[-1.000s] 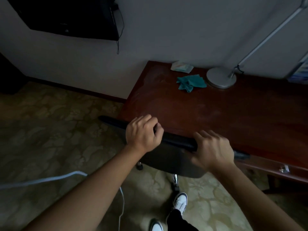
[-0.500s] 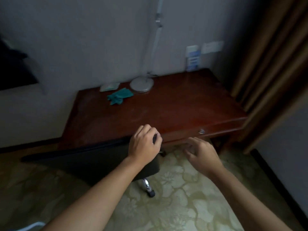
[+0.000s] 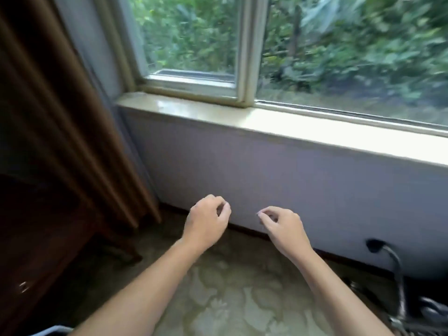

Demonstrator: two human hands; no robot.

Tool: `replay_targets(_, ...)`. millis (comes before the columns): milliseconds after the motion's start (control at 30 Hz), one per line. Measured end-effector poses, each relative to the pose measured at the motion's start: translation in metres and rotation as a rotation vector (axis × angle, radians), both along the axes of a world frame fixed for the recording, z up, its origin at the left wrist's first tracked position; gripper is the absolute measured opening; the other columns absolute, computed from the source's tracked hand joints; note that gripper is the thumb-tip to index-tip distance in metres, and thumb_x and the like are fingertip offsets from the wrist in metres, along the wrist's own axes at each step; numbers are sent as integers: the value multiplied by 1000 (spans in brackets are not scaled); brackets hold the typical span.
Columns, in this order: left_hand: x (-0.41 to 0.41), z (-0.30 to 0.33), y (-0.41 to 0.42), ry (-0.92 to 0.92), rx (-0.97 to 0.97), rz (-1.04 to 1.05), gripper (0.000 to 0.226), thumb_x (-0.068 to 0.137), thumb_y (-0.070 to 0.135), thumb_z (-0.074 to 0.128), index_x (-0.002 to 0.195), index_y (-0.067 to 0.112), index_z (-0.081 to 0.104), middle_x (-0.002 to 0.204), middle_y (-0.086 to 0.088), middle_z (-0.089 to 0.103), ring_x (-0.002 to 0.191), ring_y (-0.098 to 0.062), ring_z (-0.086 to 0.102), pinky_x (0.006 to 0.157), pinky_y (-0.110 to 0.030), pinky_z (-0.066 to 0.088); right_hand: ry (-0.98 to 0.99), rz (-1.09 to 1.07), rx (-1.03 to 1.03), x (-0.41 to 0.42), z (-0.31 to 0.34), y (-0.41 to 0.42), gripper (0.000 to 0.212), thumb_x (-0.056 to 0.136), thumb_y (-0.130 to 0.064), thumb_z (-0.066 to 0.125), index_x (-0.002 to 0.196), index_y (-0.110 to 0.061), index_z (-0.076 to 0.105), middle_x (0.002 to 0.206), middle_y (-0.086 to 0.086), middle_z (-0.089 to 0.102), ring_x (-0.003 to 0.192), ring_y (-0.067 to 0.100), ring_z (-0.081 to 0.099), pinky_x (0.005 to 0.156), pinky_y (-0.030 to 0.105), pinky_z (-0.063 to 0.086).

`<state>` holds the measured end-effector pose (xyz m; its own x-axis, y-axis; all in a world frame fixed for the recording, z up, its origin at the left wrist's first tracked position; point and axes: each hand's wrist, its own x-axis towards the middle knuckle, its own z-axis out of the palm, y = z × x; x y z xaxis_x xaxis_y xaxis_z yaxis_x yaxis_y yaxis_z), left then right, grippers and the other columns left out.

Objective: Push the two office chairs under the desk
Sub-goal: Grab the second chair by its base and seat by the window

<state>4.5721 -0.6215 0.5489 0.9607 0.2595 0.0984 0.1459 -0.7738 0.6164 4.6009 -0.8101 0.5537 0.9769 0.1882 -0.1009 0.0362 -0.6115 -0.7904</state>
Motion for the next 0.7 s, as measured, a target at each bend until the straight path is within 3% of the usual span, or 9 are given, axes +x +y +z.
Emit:
replay_targets(200, 106, 16, -198, 0, -38, -520, 22, 92, 39, 49, 78, 29, 63, 75, 14, 59, 70, -3, 56, 62, -19, 40, -31, -531, 62, 21, 6, -190, 18, 86, -33, 62, 70, -32, 70, 70, -12, 71, 76, 8, 66, 76, 31, 52)
replay_targets(300, 132, 14, -289, 13, -78, -725, 23, 93, 39, 49, 84, 26, 66, 81, 12, 64, 73, -5, 59, 70, -28, 51, -4, -752, 74, 10, -1, -268, 15, 81, -37, 61, 70, -36, 70, 69, -13, 72, 75, 11, 68, 80, 36, 54)
replay_targets(400, 152, 12, -369, 57, -83, -920, 22, 94, 36, 50, 88, 24, 68, 86, 9, 66, 81, -10, 61, 77, -35, 53, 8, -936, 65, 3, -8, -332, 18, 72, -49, 52, 77, -46, 68, 68, -20, 71, 72, 7, 68, 77, 38, 55)
replay_targets(533, 182, 10, -463, 68, -85, -1129, 23, 93, 36, 51, 84, 24, 68, 83, 7, 66, 80, -14, 62, 76, -34, 51, 27, -1141, 106, 12, -16, -407, 15, 79, -36, 57, 75, -42, 71, 68, -14, 71, 67, 14, 68, 70, 48, 58)
replay_targets(700, 215, 3, -562, 114, -46, -1294, 24, 88, 35, 49, 80, 21, 67, 79, 6, 67, 77, -15, 60, 72, -32, 48, 70, -1332, 86, 17, -27, -465, 17, 72, -48, 50, 77, -48, 67, 66, -22, 69, 62, 1, 65, 71, 31, 55)
